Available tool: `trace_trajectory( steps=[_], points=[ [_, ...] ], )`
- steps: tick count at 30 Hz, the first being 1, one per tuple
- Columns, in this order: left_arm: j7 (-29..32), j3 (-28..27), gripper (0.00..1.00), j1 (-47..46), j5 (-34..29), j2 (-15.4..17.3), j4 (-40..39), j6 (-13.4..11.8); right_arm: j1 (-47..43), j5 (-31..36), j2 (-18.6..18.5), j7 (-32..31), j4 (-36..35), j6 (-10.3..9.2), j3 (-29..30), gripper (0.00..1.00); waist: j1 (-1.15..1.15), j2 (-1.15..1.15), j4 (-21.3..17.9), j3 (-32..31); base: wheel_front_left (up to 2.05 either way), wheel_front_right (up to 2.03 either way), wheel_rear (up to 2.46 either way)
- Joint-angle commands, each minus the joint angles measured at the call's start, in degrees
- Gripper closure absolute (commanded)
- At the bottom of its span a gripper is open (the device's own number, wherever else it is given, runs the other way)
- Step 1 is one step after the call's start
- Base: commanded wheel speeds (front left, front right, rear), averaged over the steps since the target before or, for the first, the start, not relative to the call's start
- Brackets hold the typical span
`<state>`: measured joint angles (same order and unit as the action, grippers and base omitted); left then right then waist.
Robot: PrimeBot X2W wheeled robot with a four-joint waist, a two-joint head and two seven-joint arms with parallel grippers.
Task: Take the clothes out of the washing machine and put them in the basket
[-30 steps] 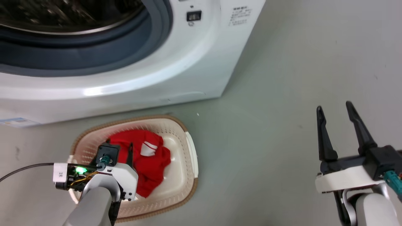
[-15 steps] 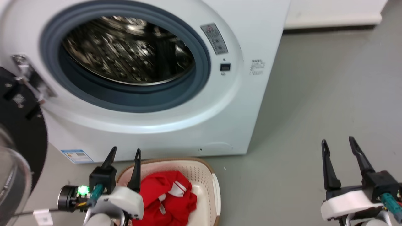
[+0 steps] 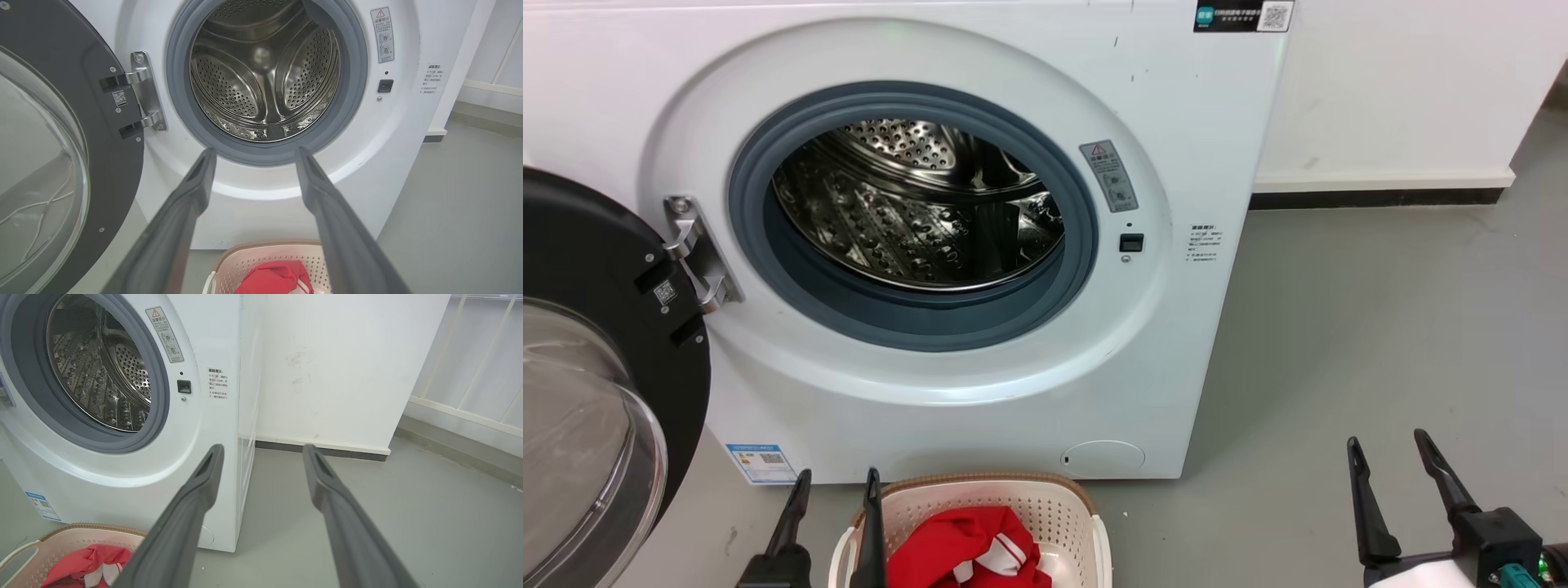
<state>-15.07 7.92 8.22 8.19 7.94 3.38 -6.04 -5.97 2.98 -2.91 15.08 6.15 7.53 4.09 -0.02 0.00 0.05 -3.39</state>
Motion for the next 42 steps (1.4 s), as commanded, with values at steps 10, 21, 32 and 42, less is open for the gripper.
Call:
trace_trajectory(
  steps=[10, 21, 32, 42],
  points=[
    [-0.2, -1.7, 0.00, 3.2, -3.6, -2.2, -2.5, 0.8, -1.0, -0.5, 0.0, 0.1, -0.1, -0.07, -0.3, 0.00, 0.02, 0.00, -1.2, -0.8, 0.00, 0.00, 0.00],
    [-0.2, -3.8, 0.00, 2.1, -4.9, -3.4, -2.3, 1.4, -0.4, -0.8, 0.0, 0.1, 0.1, -0.07, -0.5, 0.00, 0.02, 0.00, -1.7, -0.5, 0.00, 0.00, 0.00],
    [0.1, -4.3, 1.00, 2.5, -4.7, -4.0, -2.0, 1.9, -0.4, -0.7, 0.0, -0.1, 1.3, 0.01, -0.5, 1.00, 0.02, 0.00, -1.8, -0.4, 0.00, 0.00, 0.00],
    [3.1, -5.5, 1.00, 0.2, 9.1, -3.8, 0.3, 3.6, 1.7, -14.9, 0.0, -3.7, 2.9, -0.01, 0.1, 1.00, 0.02, 0.00, -1.6, -0.1, 0.00, 0.00, 0.00]
  ],
)
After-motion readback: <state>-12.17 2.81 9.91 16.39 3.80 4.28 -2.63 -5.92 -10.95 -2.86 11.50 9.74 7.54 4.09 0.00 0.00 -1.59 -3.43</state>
